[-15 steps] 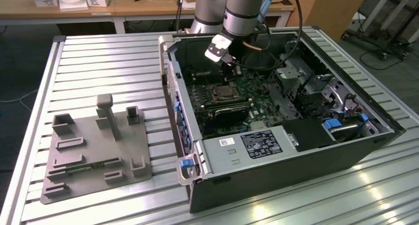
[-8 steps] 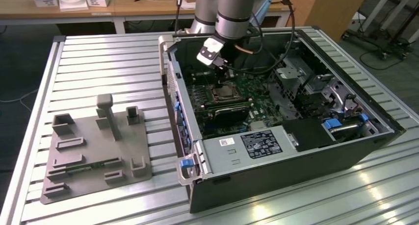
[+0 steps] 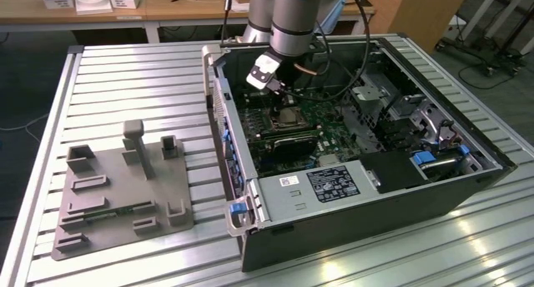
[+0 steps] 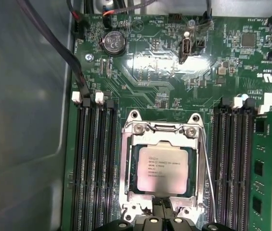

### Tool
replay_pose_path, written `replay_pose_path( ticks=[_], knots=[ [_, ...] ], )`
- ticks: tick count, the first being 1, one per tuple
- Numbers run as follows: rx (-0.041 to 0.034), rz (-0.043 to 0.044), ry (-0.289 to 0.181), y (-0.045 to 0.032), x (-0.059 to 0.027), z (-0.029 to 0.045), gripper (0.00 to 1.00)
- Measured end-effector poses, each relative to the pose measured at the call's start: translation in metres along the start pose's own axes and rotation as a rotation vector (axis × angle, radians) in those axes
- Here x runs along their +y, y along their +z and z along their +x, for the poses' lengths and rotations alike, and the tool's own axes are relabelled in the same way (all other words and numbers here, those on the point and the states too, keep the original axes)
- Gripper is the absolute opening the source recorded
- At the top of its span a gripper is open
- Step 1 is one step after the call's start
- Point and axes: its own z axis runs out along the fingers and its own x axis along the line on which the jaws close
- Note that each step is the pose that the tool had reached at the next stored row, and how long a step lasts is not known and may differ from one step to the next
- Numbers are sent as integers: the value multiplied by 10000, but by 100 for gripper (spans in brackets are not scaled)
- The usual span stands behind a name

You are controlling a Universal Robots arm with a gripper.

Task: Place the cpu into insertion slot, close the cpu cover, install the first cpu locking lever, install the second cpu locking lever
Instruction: 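Close the cpu cover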

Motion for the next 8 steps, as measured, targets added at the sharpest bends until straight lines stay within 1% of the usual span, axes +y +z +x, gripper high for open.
replay_pose_path(
  ticks=[8],
  knots=[
    [-1, 1, -3, 53, -2, 0, 10]
  ],
)
